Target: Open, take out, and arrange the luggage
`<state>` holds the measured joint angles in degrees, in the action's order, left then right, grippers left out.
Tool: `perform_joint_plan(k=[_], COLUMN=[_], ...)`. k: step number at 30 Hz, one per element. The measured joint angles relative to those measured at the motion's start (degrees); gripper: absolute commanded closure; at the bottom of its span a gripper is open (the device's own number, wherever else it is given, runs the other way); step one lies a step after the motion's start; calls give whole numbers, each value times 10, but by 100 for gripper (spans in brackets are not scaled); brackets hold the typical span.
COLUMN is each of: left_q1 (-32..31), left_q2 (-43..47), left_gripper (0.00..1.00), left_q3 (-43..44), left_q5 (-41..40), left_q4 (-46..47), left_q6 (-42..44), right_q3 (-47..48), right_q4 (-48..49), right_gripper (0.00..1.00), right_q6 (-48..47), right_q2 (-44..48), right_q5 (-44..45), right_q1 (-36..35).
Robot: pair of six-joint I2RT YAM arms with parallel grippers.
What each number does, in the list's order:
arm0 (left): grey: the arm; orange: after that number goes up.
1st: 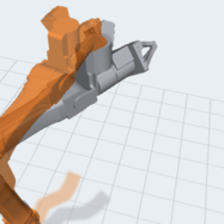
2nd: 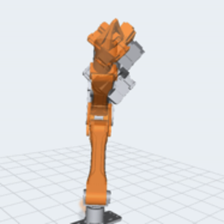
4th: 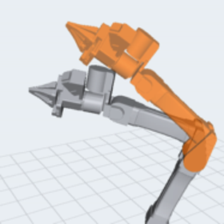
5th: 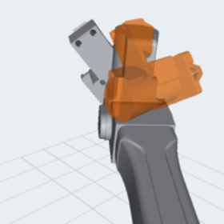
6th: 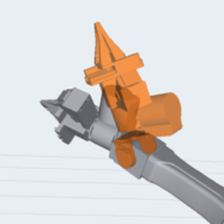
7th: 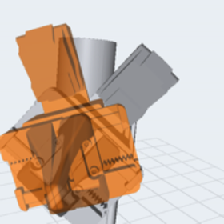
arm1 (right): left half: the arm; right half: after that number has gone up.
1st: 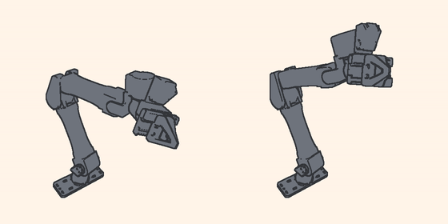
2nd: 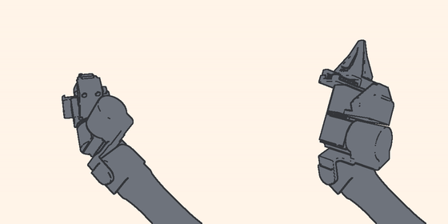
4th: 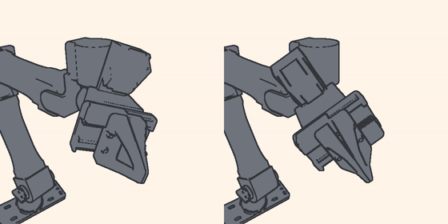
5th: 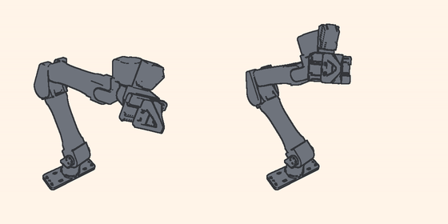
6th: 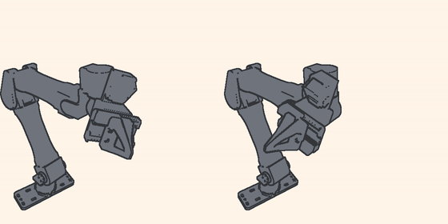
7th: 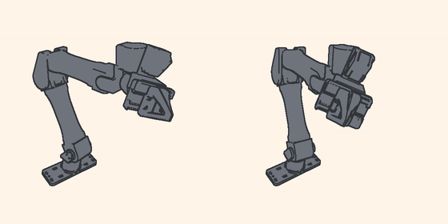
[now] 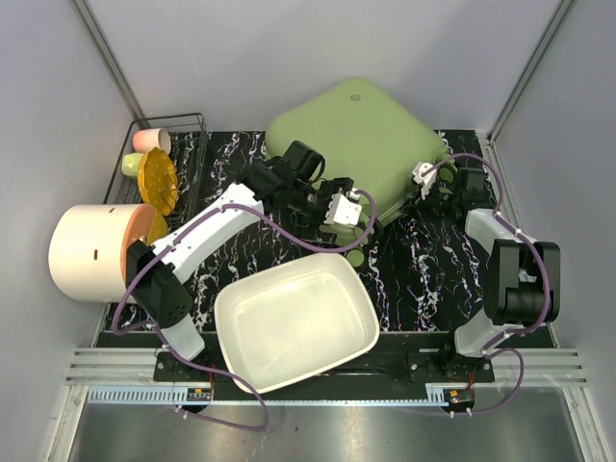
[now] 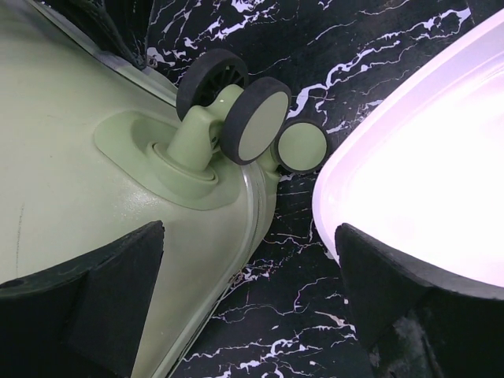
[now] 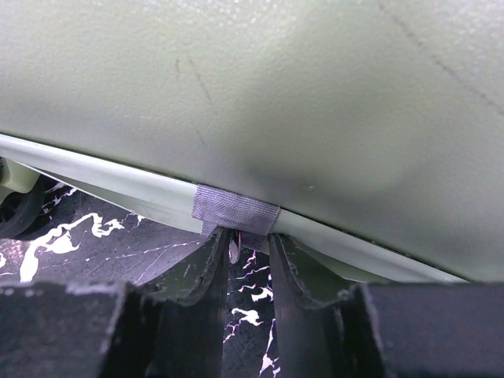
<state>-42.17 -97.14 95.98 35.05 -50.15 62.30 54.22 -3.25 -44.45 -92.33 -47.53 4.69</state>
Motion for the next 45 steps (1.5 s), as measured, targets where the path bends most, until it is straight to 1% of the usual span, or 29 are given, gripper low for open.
perform_joint_plan(k=[2, 4, 6, 9, 12, 13, 15, 21, 25, 29, 34, 35, 36, 38, 39, 40, 42, 43, 45], left_q1=[0, 0, 0, 0, 0, 0, -2, -26, -54, -82, -104, -107, -109, -112, -113, -114, -114, -114, -115], left_q2=[0, 0, 0, -2, -5, -7, -9, -19, -41, -71, -115, -123, -133, -150, -157, -164, -167, -166, -162], left_gripper=[5, 5, 5, 5, 5, 5, 5, 5, 6, 10, 12, 14, 20, 28, 34, 45, 56, 66, 74], left_q3=[0, 0, 0, 0, 0, 0, 1, 14, 44, 72, 87, 89, 91, 97, 100, 102, 102, 102, 93], left_q5=[0, 0, 0, 0, 0, 0, 0, -6, -17, -43, -78, -88, -99, -117, -127, -137, -148, -152, -158], left_q4=[4, 6, 6, 7, 10, 10, 10, 14, 18, 23, 27, 27, 27, 28, 30, 32, 35, 34, 41], left_q6=[0, 0, 0, -1, -4, -4, -4, 8, 22, 44, 78, 85, 92, 100, 103, 107, 113, 111, 112], right_q3=[1, 1, 1, 1, 1, 2, 2, 2, 1, -4, -5, -5, -5, -7, -8, -10, -14, -16, -19], right_q4=[-4, -5, -8, -12, -12, -11, -10, -10, -7, 6, 11, 12, 13, 17, 19, 22, 29, 32, 43], right_gripper=[68, 62, 60, 62, 80, 92, 99, 100, 100, 100, 100, 100, 100, 100, 100, 100, 100, 100, 100], right_q6=[-8, -15, -19, -27, -33, -33, -37, -28, -10, 14, 30, 32, 34, 38, 39, 40, 43, 43, 45], right_q2=[0, 0, 0, 0, 0, 0, 0, 0, 2, 3, 3, 3, 3, 4, 5, 5, 7, 8, 8], right_q5=[0, 0, 0, 0, 1, 4, 10, 22, 32, 38, 48, 50, 51, 55, 56, 57, 61, 62, 66], right_q1=[-2, -2, -3, -5, -6, -6, -6, -6, -6, -6, -7, -7, -7, -8, -8, -8, -8, -7, -1])
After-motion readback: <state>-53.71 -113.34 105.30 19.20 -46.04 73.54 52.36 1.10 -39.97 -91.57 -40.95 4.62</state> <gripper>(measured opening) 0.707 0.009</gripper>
